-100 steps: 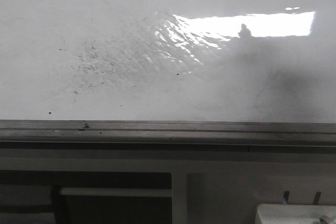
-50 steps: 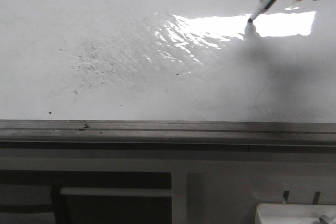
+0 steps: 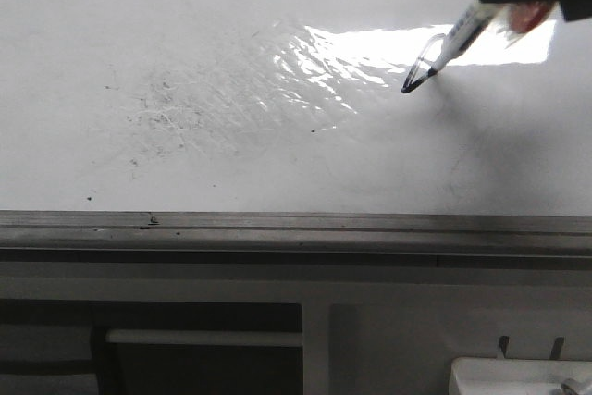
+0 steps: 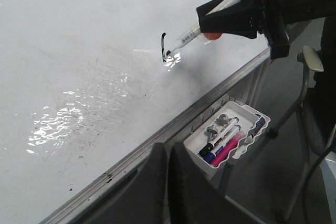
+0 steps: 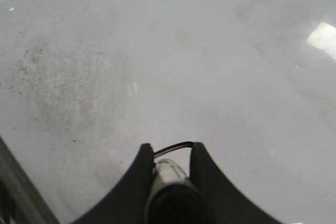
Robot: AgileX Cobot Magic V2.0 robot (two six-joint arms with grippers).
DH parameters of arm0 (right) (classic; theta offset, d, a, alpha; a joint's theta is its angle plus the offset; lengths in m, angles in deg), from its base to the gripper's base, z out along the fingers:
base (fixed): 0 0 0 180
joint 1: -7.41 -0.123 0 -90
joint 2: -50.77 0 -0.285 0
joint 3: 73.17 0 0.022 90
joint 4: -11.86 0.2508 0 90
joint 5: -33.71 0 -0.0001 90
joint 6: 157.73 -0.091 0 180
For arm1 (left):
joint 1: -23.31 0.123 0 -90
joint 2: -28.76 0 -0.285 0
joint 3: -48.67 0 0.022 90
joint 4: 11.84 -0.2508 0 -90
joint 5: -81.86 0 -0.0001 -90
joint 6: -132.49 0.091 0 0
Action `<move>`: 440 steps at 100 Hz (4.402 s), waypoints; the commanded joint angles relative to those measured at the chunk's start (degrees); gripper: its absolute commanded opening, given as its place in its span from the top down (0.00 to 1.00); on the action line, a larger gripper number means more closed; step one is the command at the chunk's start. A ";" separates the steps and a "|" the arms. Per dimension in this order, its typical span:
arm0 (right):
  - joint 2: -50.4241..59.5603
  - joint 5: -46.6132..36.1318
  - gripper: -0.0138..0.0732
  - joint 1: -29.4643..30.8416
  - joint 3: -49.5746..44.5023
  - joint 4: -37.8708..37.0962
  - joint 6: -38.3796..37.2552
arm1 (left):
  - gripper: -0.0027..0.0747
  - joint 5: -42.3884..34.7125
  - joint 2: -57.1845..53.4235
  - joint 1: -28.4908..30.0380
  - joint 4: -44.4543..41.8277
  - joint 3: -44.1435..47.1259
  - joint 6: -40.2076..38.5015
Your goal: Write number 8 on whiteboard
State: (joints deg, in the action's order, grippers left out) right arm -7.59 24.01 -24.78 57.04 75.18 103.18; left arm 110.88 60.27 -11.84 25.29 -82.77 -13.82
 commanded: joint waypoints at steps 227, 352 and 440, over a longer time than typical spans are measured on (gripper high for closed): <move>2.08 55.82 0.89 5.42 9.09 7.02 7.58 | 0.40 11.64 18.24 0.17 34.61 -1.68 42.66; 2.19 57.56 0.89 5.42 9.19 6.71 6.74 | 0.99 9.36 48.12 -14.04 51.42 -14.05 59.51; 26.98 38.01 0.91 5.55 9.30 -18.69 -22.51 | 0.99 -9.43 38.22 -12.04 67.80 -3.07 58.51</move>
State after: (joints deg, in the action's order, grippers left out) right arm 18.67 67.54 -19.33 64.34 55.93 83.33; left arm 104.63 99.50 -23.97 86.54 -84.24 45.12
